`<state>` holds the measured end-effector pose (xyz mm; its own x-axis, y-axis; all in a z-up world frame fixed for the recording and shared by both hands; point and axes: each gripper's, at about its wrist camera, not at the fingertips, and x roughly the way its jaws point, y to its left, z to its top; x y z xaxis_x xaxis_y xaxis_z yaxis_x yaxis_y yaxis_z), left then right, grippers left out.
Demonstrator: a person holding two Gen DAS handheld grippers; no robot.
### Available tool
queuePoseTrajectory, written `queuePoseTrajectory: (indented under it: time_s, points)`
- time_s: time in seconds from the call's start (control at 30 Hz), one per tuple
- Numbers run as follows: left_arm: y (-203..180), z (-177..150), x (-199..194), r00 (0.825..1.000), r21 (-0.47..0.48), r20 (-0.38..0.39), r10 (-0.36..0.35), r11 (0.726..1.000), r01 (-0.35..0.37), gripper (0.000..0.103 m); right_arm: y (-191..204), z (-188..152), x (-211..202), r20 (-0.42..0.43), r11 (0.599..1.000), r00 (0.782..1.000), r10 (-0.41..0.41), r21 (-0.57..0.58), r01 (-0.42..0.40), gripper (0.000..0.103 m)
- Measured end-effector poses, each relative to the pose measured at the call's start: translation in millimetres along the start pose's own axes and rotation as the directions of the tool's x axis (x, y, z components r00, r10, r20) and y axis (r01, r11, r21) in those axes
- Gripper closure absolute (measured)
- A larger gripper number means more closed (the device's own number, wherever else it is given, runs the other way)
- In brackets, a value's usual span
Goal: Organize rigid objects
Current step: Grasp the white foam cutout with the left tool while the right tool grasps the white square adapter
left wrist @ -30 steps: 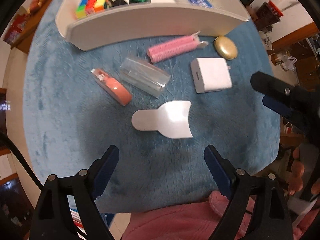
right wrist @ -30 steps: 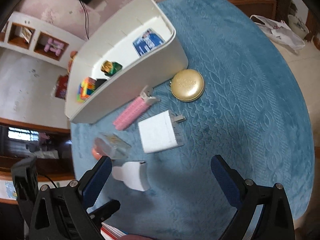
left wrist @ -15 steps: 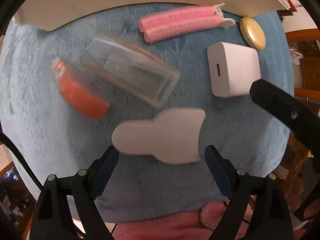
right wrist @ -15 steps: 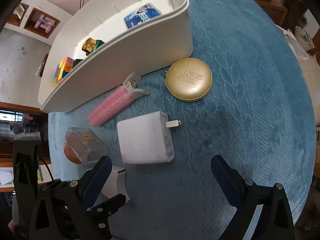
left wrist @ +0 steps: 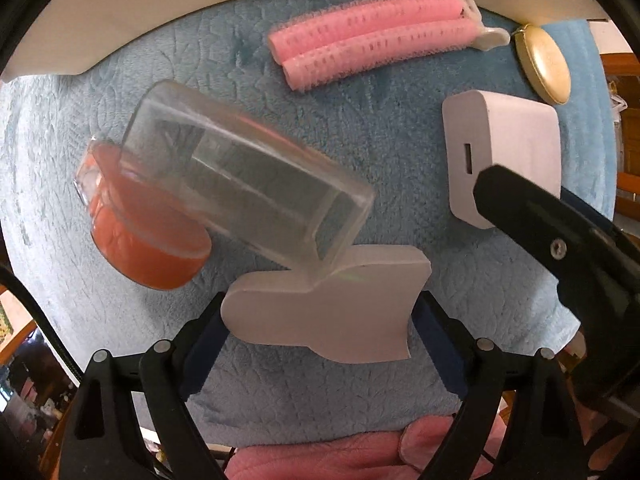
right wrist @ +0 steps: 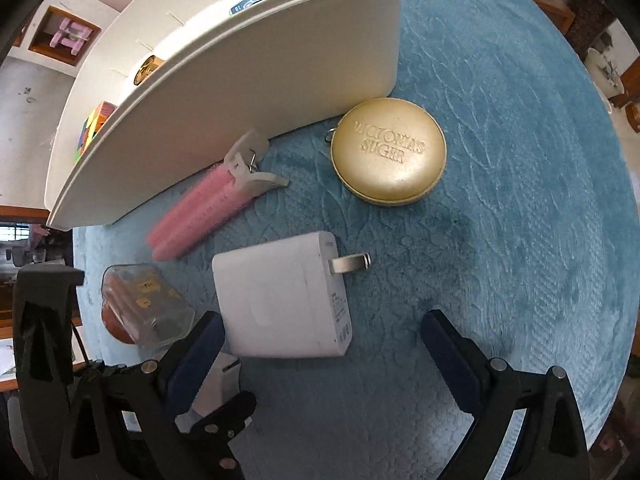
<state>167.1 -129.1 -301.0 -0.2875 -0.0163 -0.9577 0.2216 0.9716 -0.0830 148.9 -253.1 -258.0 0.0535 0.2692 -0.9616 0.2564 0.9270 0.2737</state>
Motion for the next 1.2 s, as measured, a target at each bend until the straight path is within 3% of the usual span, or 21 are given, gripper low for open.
queuePoseTrajectory:
  time_s: [0.17, 0.4, 0.63, 0.9, 1.2]
  points:
    - [-7, 5, 2, 1.000, -0.016, 0.007, 0.007, 1.000, -0.007, 0.014, 7, 3, -1, 0.011, 1.000, 1.000, -0.007, -0.028, 0.007, 0.011]
    - [9, 4, -5, 1.000, -0.028, 0.016, -0.002, 1.000, 0.002, 0.019, 28, 0, 3, 0.011, 0.997, 0.999, 0.033, -0.066, -0.032, 0.040]
    - [29, -4, -5, 1.000, -0.052, -0.016, -0.010, 0.999, 0.009, 0.019, 23, -9, 3, -0.032, 0.999, 0.999, 0.044, -0.024, -0.045, 0.041]
    - [61, -36, 7, 0.998, -0.108, -0.058, 0.000, 0.994, -0.006, 0.019, 13, -30, 4, -0.096, 0.999, 0.994, 0.048, 0.021, -0.046, 0.041]
    - [92, -75, 7, 0.999, -0.165, -0.049, -0.007, 0.986, -0.002, 0.019, 0, -65, 3, -0.156, 0.990, 0.983, 0.098, 0.114, -0.081, 0.041]
